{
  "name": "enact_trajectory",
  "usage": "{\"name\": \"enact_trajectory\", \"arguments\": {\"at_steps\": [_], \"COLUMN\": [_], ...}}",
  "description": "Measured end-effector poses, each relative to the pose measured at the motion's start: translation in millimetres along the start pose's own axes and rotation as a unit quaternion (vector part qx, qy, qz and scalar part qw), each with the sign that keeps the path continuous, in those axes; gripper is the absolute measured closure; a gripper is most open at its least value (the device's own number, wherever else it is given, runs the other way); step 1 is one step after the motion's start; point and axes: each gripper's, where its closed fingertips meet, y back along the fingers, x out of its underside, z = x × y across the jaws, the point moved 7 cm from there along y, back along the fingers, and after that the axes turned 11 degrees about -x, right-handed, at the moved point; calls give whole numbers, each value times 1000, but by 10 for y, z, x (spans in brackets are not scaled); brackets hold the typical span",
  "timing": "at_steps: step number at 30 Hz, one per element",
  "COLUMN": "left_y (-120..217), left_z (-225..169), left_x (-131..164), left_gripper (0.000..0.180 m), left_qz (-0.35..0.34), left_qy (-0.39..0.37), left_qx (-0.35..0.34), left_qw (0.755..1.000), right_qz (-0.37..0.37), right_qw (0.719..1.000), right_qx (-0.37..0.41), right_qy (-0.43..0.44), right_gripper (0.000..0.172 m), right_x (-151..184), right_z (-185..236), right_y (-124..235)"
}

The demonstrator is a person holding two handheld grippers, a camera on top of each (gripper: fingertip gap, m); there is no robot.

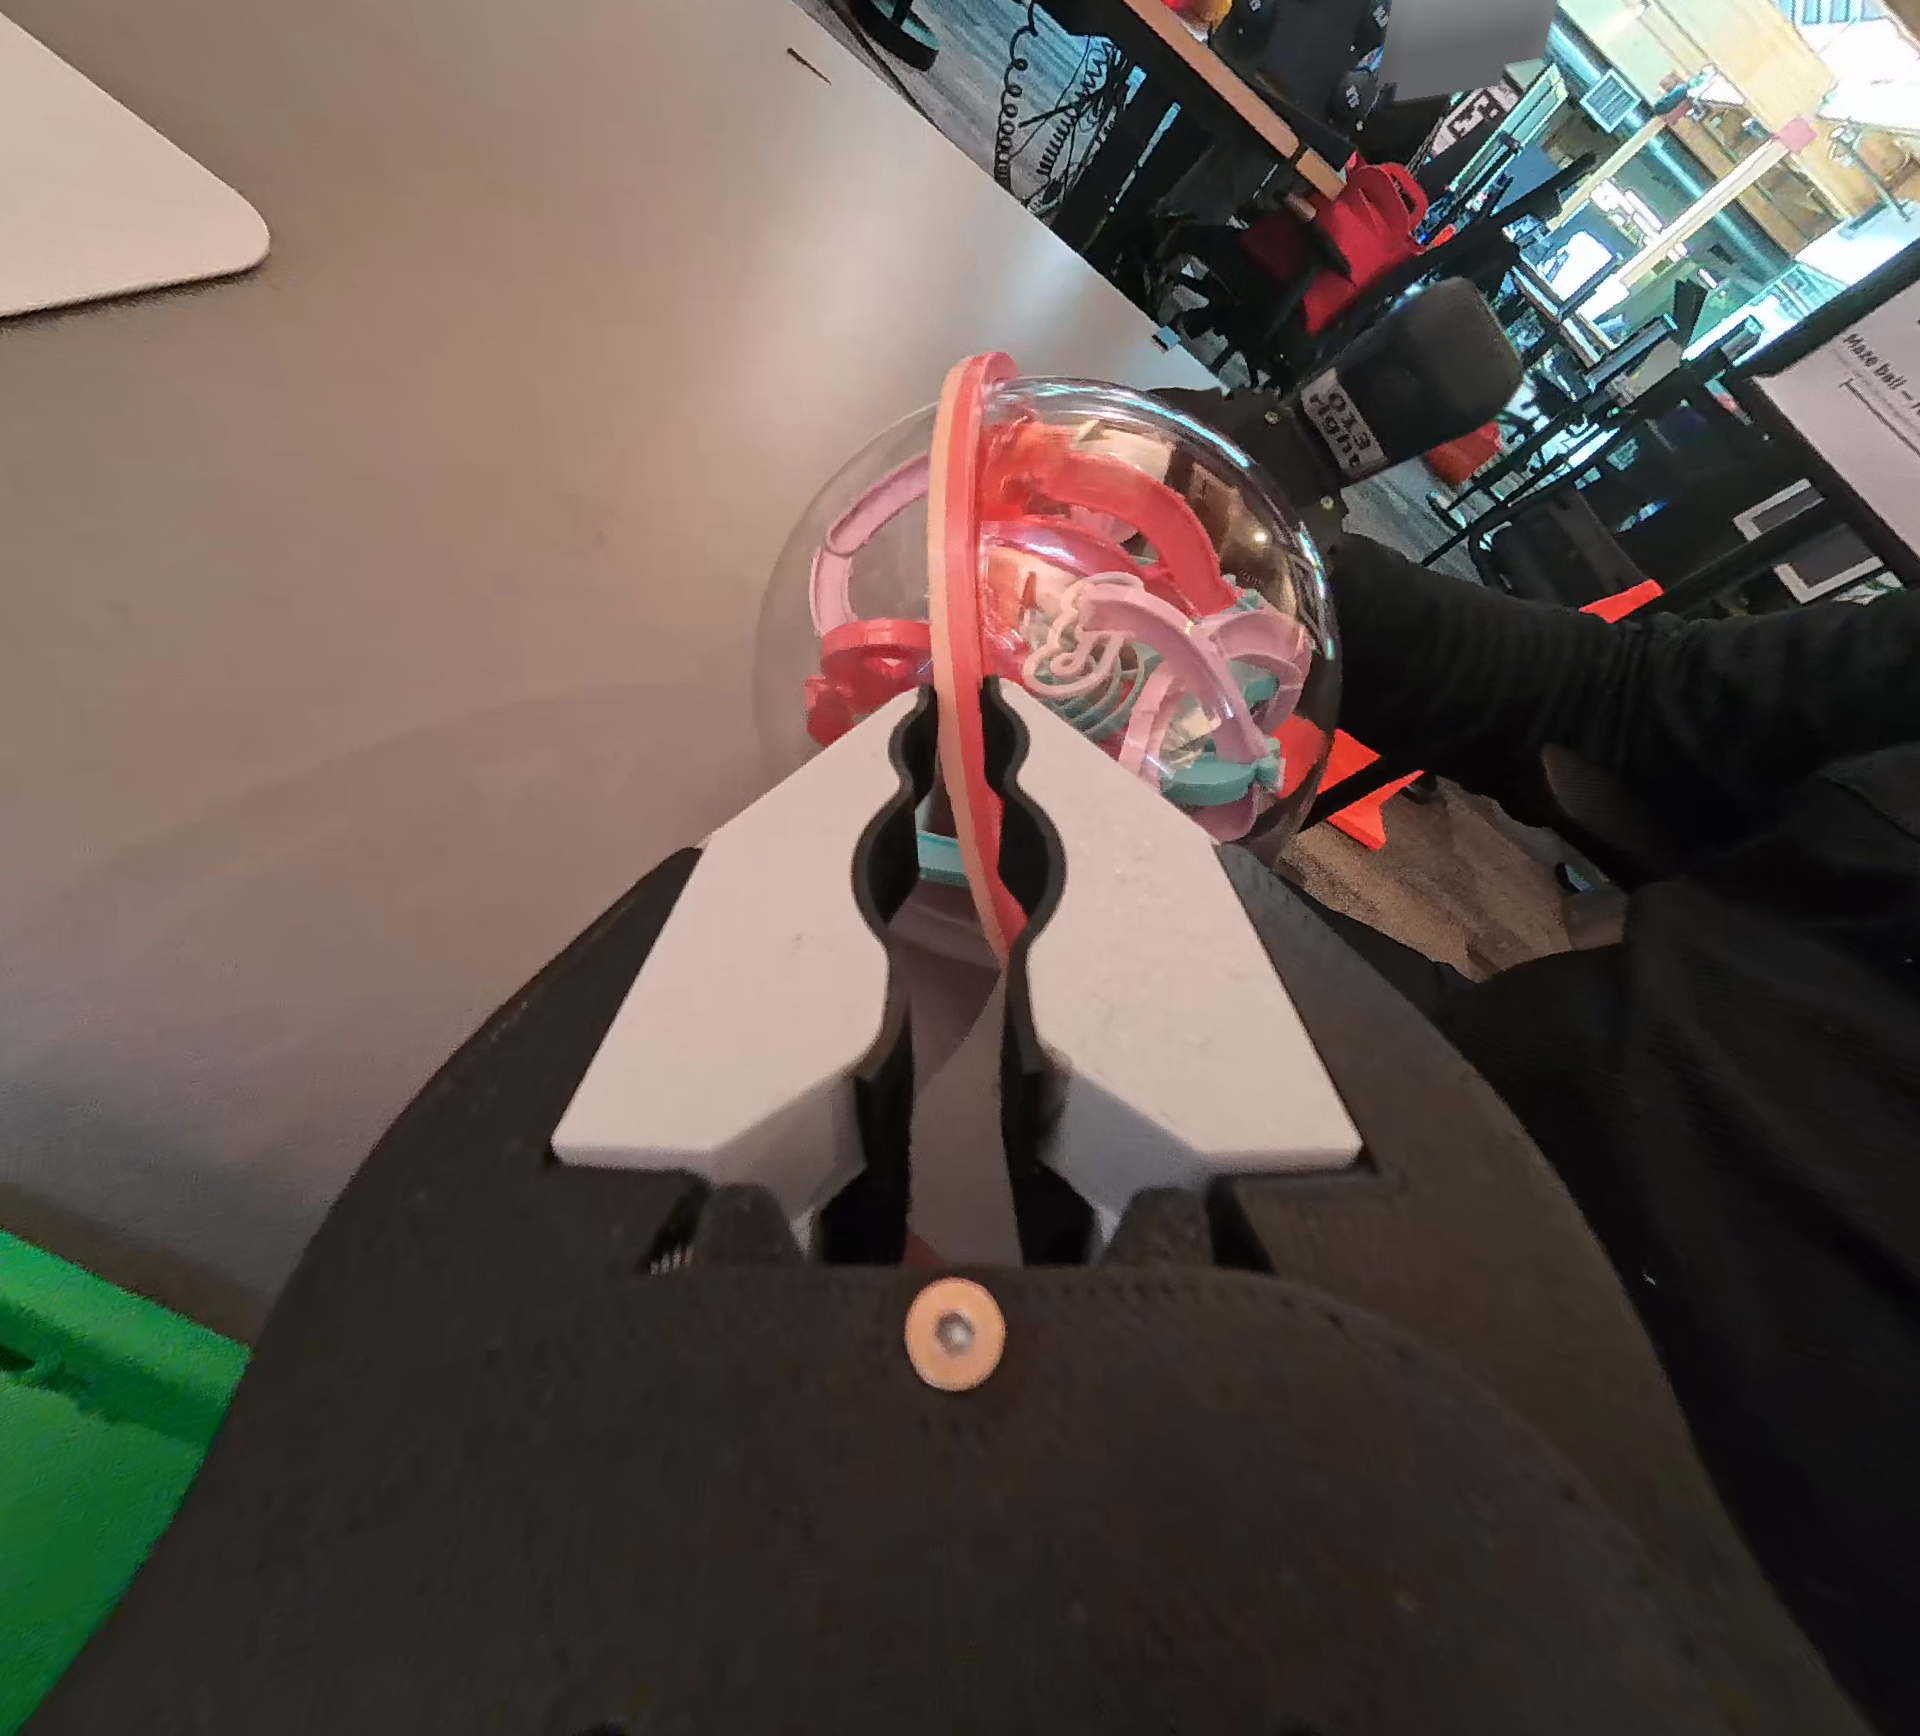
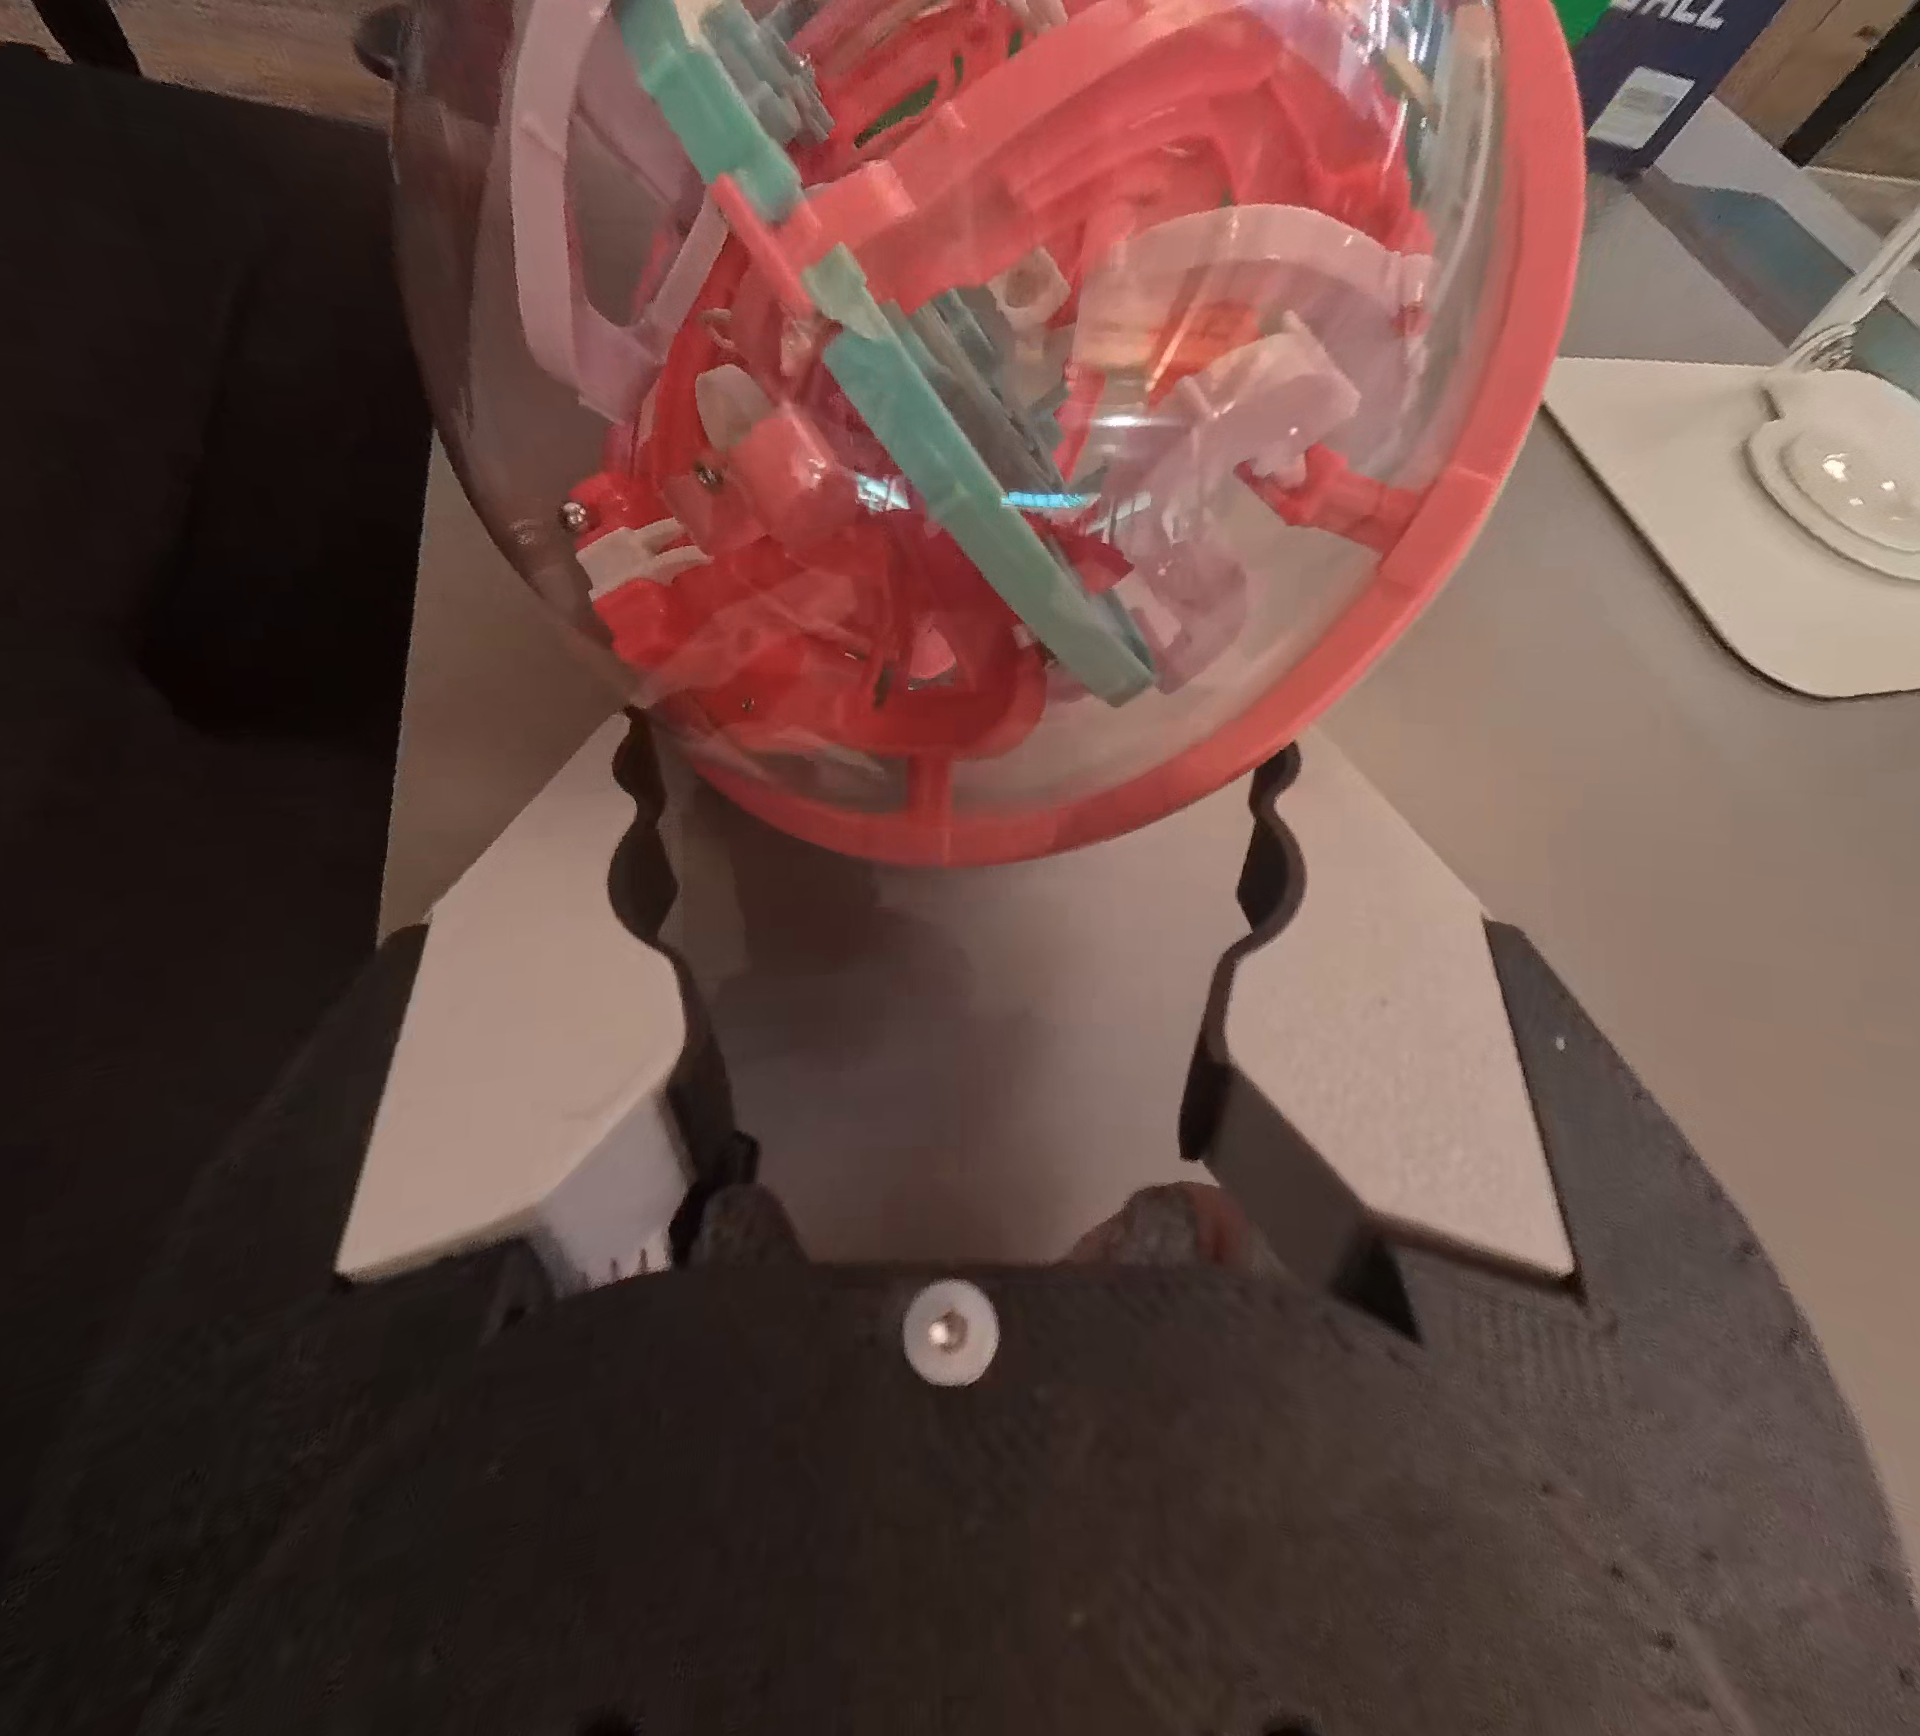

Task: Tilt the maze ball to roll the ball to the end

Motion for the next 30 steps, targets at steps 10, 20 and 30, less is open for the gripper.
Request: {"name": "enact_trajectory", "arguments": {"at_steps": [10, 20, 30], "left_y": [10, -47, -146], "left_z": [-47, -175, -185], "left_x": [-91, -108, 18], "left_gripper": [173, 173, 173], "left_qz": [-35, -50, -52], "left_qy": [13, 44, 112], "left_qx": [4, 2, -1], "left_qw": [999, 998, 992], "right_qz": [-44, -47, -34], "right_qw": [998, 993, 979], "right_qx": [-31, -75, -131], "right_qy": [-31, -80, -155], "right_gripper": [61, 62, 63], "right_x": [-74, -154, -115], "right_z": [-43, -20, 15], "right_y": [94, 313, 405]}}
